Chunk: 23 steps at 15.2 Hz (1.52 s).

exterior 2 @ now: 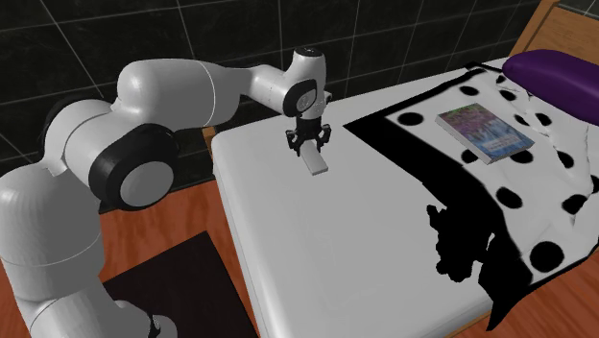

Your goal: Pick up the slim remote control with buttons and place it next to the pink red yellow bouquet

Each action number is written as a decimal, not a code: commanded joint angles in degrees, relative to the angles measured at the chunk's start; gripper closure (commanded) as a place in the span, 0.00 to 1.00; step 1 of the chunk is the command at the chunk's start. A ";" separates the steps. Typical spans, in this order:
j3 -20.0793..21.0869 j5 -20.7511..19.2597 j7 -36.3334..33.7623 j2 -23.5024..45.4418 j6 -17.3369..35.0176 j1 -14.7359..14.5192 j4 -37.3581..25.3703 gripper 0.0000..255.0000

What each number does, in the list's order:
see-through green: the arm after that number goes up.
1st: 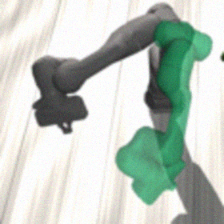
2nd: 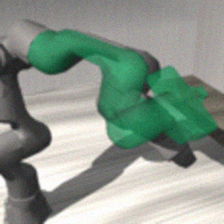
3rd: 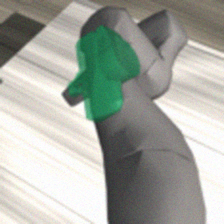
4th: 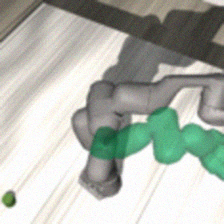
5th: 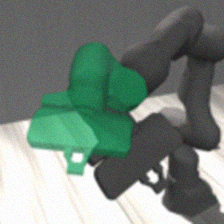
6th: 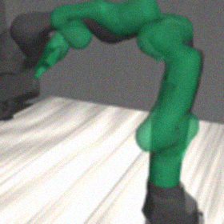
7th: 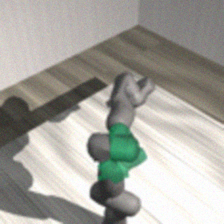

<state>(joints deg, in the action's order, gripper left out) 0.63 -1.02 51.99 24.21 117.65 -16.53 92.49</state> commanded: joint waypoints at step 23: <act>-1.33 0.63 4.56 -7.51 -11.34 2.96 -3.88 1.00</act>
<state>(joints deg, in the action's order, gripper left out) -0.43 -0.49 55.60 17.44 106.04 -14.16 87.64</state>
